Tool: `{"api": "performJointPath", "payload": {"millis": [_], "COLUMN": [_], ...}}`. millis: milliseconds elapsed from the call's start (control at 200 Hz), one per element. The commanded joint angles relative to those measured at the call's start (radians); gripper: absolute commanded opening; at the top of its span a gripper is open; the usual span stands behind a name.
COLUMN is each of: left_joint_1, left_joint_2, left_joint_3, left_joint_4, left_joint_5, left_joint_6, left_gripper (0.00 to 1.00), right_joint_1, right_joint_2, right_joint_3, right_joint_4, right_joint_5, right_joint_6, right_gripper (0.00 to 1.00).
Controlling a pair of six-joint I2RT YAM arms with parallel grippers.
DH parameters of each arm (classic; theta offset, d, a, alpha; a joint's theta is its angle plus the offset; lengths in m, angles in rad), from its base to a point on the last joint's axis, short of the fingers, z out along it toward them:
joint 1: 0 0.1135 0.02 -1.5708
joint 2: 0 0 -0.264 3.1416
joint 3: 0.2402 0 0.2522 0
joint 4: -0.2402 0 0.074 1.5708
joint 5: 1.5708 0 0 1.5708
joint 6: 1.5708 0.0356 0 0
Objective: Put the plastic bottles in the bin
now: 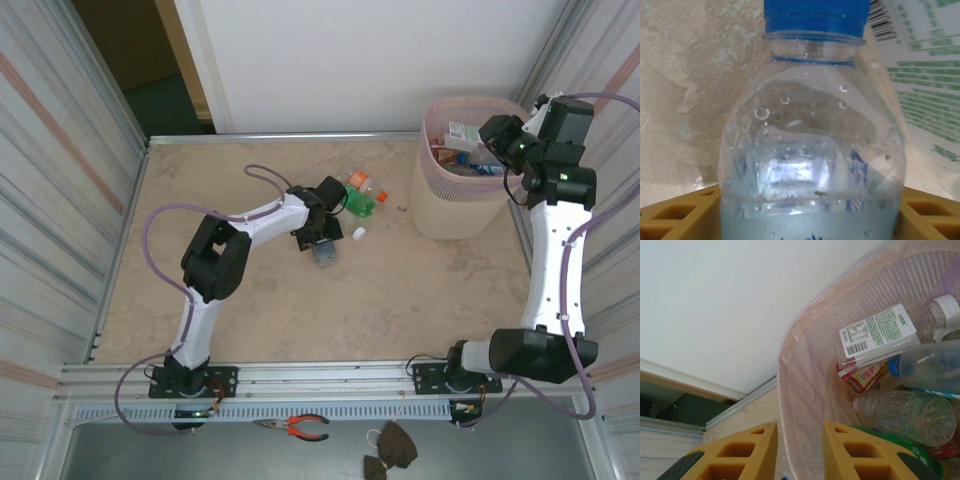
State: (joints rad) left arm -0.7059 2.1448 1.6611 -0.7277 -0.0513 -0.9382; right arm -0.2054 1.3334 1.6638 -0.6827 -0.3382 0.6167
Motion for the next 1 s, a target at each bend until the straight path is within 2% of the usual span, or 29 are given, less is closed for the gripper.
{"api": "performJointPath", "payload": {"millis": [0,371,686,997], "left_joint_1": [0.004,-0.038,-0.051,-0.062], "left_joint_2": [-0.077,-0.096,-0.059,-0.056], "left_joint_3": [-0.022,-0.053,-0.059,-0.089], "left_joint_4": [-0.016,-0.070,-0.102,-0.106], "left_joint_5": [0.005,0.015,0.031,0.031], "left_joint_6": [0.032,0.153,0.156,0.154], "left_gripper": [0.70,0.71,0.70,0.73], "right_joint_1": [-0.005,0.000,0.008,0.012], "right_joint_2": [-0.034,-0.050,-0.061,-0.061], "right_joint_3": [-0.009,-0.001,-0.002,-0.003], "right_joint_4": [0.012,-0.003,-0.012,-0.015], "right_joint_5": [-0.015,-0.012,-0.002,0.001], "right_joint_6": [-0.005,0.000,-0.002,-0.001], "right_gripper": [0.28,0.28,0.28,0.28]}}
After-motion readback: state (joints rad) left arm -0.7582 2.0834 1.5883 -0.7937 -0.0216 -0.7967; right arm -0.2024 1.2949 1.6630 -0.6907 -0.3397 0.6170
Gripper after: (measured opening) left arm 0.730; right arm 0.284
